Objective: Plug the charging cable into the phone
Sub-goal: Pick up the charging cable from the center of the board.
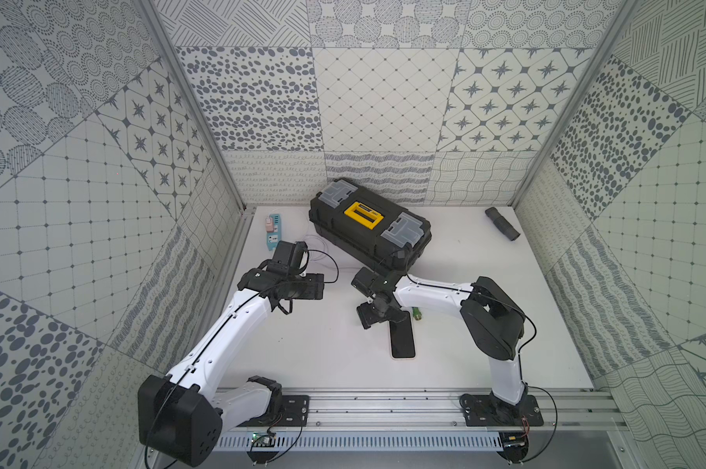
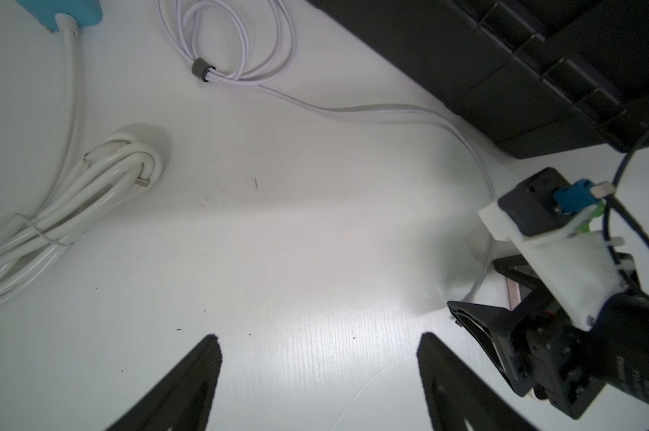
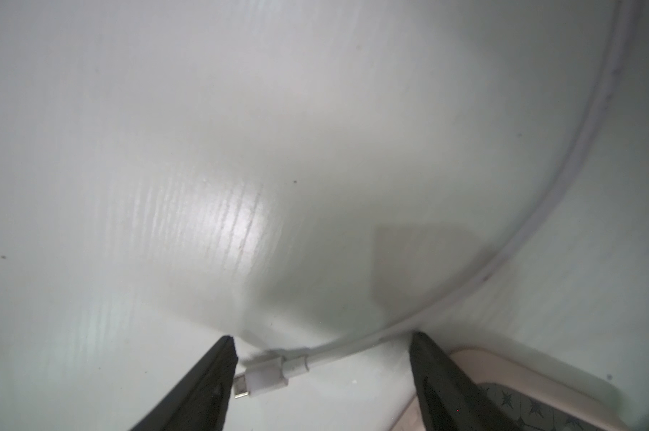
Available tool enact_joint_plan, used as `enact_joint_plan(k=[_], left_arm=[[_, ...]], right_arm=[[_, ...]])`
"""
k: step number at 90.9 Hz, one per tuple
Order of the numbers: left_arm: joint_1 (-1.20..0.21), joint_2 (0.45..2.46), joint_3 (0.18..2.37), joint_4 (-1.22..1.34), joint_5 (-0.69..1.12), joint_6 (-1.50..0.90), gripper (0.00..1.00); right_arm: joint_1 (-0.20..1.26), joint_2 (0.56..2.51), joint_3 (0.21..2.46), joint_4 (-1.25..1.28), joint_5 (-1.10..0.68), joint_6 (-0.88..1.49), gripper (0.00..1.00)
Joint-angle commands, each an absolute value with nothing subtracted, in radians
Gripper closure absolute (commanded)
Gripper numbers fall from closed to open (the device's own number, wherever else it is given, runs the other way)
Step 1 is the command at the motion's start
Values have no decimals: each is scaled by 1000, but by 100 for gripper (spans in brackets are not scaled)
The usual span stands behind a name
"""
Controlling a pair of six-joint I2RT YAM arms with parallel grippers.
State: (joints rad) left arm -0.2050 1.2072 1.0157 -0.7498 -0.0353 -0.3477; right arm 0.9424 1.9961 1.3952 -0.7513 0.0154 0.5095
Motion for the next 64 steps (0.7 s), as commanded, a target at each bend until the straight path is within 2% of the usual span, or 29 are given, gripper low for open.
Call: enact_joint_plan(k=[1, 39, 64], left_arm=[[-207, 1205, 1016, -770, -52, -353, 14], [-207, 1198, 1012, -780, -60, -344, 14], [-207, 1199, 1008, -775, -56, -341, 14]], right_arm=[[947, 2027, 1415, -745, -19, 515, 27], [956, 2157, 1516, -798, 8, 502, 41], [967, 2188, 1535, -875, 61, 497, 56]])
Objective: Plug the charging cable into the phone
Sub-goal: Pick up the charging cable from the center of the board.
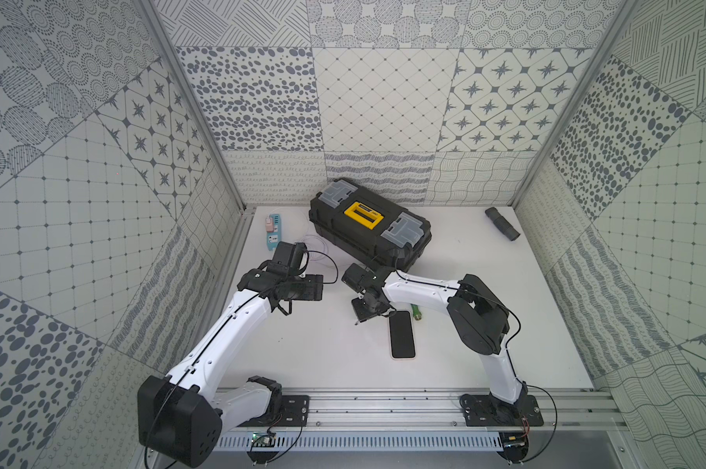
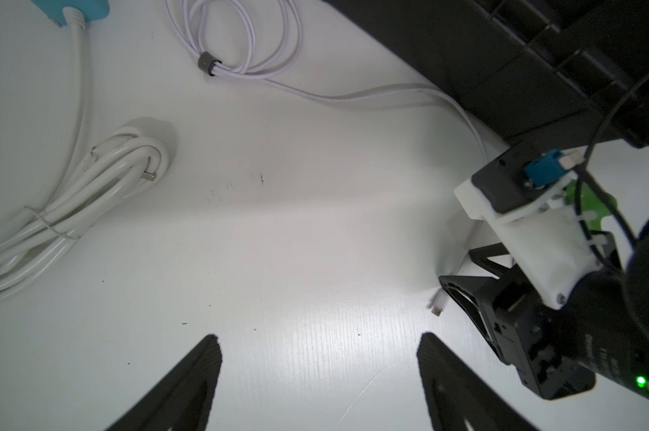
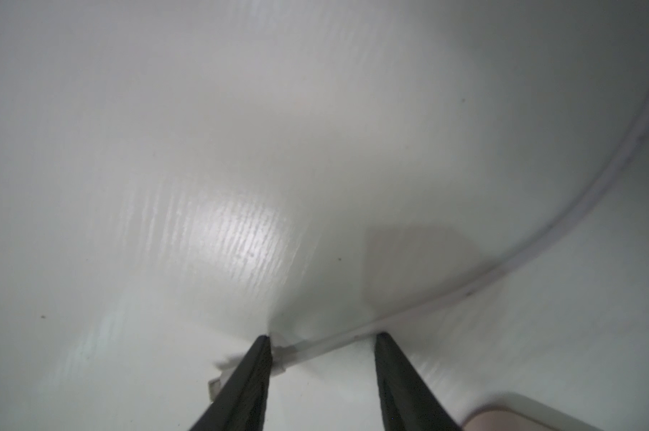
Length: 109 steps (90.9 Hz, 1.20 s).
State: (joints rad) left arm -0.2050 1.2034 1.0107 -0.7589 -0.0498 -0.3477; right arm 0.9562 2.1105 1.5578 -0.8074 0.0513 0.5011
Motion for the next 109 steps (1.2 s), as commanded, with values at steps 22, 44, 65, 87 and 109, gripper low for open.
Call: enact_joint_plan(k=[22, 44, 65, 87, 109], left_arm=[[-207, 1197, 1002, -761, -52, -347, 14], [-206, 1219, 1011, -741, -28, -358, 14], [-204, 1228, 1014, -710, 30, -383, 14], [-145, 1251, 1026, -648, 275, -506, 14], [-137, 1296, 1029, -538, 508, -653, 14]], right_arm=[[966, 2169, 1532, -902, 70, 476, 93], [961, 2103, 1526, -903, 122, 446, 100], [938, 1957, 1525, -902, 127, 398, 100], [923, 1854, 1503, -874, 113, 336, 100], [923, 1769, 1499, -840, 82, 245, 100]])
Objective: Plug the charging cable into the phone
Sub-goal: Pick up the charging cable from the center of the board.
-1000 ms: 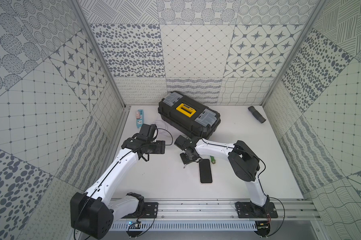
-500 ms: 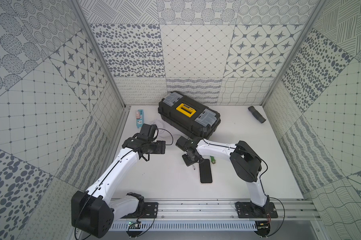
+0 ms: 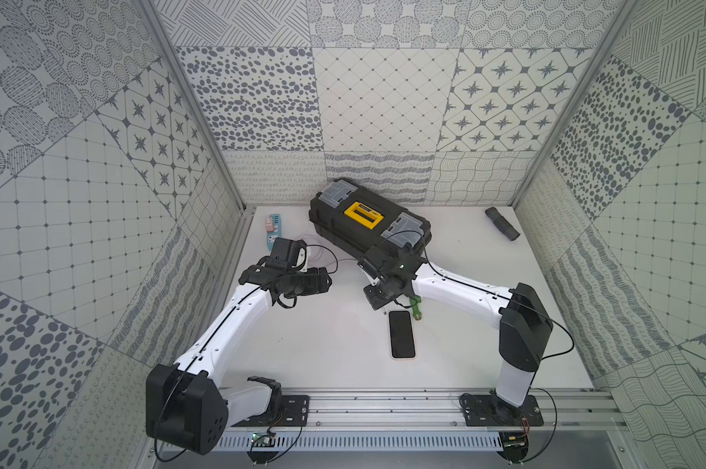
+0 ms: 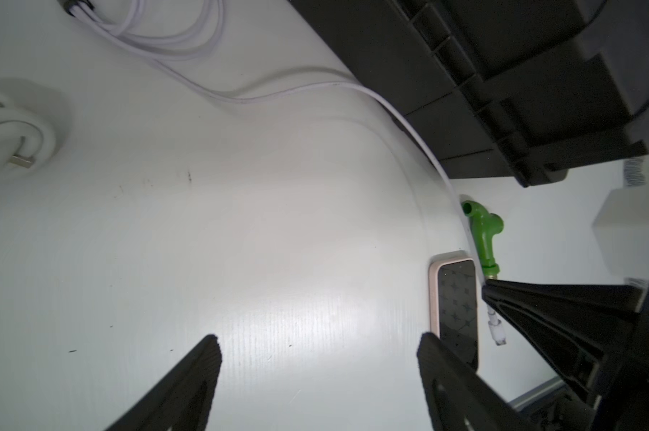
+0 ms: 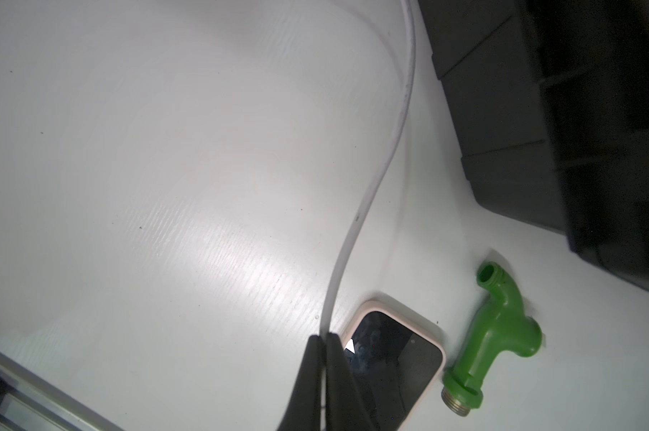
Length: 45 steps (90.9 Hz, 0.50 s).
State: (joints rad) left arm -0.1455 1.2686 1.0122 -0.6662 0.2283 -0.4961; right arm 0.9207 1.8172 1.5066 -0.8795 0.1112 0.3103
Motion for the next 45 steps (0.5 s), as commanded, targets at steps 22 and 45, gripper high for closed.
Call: enact_joint_plan(k=[22, 45], left_arm=[[-146, 1343, 1032, -457, 610, -777, 16], [-211, 1422, 1076, -401, 625, -823, 18]], right_arm=[[924, 1725, 1516, -830, 49, 221, 100], [924, 1720, 1548, -825, 8, 202, 100]])
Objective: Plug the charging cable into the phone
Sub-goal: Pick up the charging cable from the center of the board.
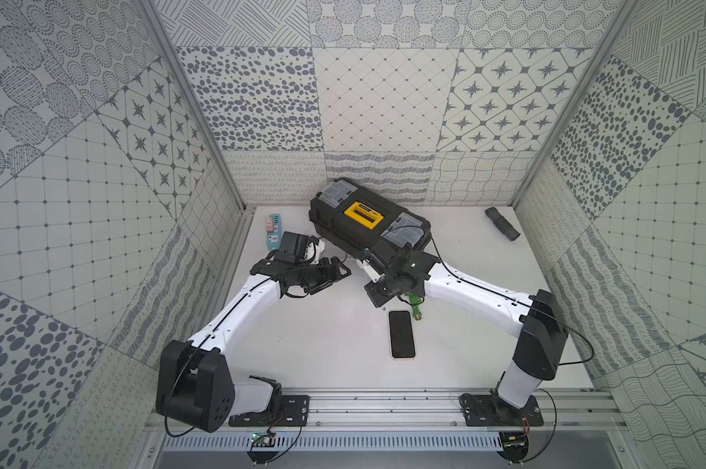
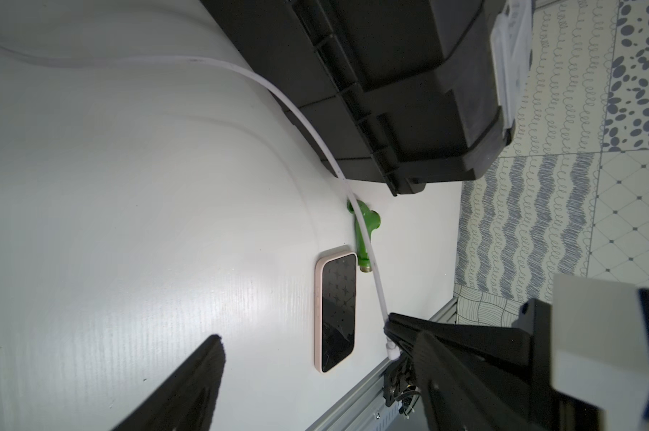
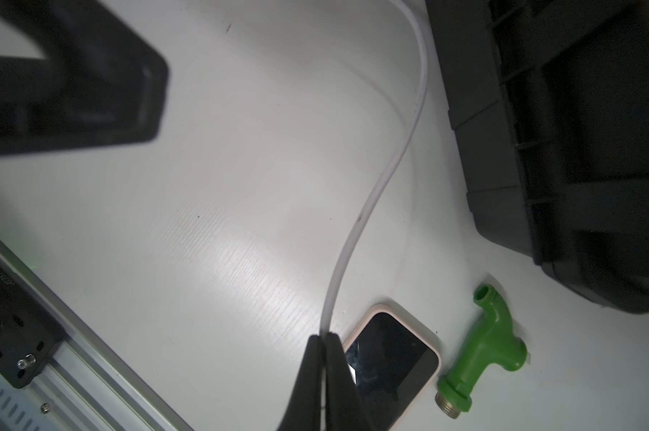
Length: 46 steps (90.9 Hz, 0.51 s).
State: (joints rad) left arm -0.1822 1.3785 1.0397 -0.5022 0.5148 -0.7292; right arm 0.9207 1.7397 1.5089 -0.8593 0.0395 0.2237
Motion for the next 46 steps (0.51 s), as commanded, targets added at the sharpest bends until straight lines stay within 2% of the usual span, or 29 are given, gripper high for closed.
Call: enact_joint_plan(k=[1, 46], left_arm=[[-214, 1427, 1079, -400, 625, -824, 19], [-287, 1520, 1131, -354, 627, -872, 28]], right_arm=[[925, 1720, 1549, -825, 8, 202, 100], [938, 1680, 1572, -808, 39, 222, 100]])
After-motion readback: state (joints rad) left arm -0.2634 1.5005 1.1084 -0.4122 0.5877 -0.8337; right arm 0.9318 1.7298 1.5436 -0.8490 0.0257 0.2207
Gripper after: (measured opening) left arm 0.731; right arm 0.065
